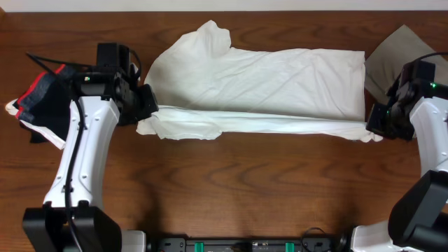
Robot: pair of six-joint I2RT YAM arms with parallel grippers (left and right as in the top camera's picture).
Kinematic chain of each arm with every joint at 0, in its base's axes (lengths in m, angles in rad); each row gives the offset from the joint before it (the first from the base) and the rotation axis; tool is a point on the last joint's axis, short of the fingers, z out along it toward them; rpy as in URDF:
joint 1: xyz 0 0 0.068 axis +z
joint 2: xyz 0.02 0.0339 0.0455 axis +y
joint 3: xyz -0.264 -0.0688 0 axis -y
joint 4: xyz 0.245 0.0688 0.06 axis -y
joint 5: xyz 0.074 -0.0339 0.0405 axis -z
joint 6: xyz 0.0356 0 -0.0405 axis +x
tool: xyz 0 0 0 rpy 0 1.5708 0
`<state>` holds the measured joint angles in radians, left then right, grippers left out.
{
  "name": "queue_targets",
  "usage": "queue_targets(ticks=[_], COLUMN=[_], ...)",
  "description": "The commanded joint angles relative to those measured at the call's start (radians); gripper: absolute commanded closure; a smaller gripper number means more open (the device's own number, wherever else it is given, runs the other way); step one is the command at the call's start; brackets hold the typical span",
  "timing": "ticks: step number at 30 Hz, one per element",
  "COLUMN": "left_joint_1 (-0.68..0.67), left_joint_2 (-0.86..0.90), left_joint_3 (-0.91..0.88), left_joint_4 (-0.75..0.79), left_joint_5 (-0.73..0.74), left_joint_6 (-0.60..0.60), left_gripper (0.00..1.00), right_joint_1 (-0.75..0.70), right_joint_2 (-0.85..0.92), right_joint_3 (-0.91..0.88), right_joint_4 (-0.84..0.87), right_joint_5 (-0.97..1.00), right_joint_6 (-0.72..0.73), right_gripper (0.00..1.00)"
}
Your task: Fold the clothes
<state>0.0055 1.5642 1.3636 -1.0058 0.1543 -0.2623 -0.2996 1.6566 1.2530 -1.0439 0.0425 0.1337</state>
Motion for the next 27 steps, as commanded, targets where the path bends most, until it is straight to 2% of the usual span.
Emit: queue_targets(ticks=[1,26,27], left_joint_1=[0.006,0.006,0.006], left_joint_2=[0.029,0.207,0.211], left_joint_3=[-0.004,-0.004,-0.004], left_joint_4=[0.019,0.264,0.274], left_joint_5=[-0.015,-0.016,-0.016], left_joint_6=[-0.005,-0.005,-0.005], left_gripper=[0.94,0.94,0.91], right_joint_1=[-0.007,0.000,0.000], right_joint_2=[0.016,0.179,0.182], right_joint_3=[-0.003,-0.003,-0.003], right_joint_4=[0.030,0.187,0.195], right_joint_5=[-0.011,-0.085,-0.085], right_joint_6=[0.018,0.015,0.016], right_gripper=[0.99,0.99,0.98])
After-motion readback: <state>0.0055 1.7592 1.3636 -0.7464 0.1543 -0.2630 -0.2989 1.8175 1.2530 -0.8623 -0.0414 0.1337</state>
